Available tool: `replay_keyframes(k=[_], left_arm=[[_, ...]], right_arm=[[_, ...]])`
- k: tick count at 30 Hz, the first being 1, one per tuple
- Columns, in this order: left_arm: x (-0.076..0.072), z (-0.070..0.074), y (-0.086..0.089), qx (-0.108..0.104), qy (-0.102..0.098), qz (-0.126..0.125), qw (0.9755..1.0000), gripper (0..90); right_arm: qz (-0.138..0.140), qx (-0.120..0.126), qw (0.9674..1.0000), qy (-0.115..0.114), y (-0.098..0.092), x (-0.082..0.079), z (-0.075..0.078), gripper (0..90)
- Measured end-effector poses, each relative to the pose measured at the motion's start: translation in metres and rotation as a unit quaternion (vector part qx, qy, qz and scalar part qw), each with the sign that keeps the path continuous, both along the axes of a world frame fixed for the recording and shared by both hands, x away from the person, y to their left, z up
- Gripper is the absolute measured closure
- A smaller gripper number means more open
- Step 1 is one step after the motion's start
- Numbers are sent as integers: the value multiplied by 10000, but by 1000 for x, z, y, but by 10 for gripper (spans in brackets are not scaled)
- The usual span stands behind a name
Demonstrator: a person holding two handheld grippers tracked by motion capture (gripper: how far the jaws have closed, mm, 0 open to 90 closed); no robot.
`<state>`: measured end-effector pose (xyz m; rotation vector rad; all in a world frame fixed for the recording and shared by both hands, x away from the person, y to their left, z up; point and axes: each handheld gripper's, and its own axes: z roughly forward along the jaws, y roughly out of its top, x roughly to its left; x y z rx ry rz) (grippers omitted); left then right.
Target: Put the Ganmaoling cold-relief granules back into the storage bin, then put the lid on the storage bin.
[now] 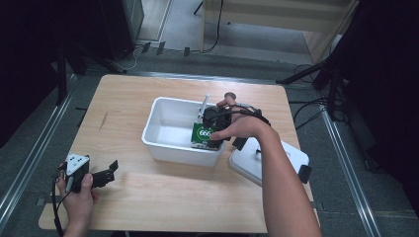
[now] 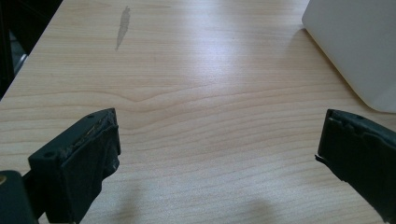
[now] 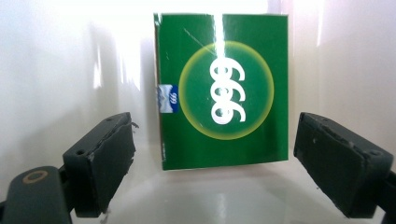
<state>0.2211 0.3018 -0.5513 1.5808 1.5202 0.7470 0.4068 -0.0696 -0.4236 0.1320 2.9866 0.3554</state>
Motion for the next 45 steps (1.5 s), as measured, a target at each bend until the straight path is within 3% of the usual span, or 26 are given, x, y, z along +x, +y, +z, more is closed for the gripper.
replay_keyframes(k=[5,13,25,33,45], left_arm=[[0,0,0,13,-1,-2,10000,0],[0,0,-1,6,-13,5,10000,0],[0,0,-1,43,-5,6,10000,0],[0,0,-1,41,-8,-5,10000,0],[0,0,-1,62,-16,7,10000,0]], right_arm=[[-56,306,9995,21,-4,-6,16,85],[-255,600,9979,-43,-21,-16,41,26],[-530,780,9952,-251,-61,-27,59,0],[-736,759,9939,-306,-88,-35,62,0],[-1101,680,9912,-281,-133,-46,50,0]])
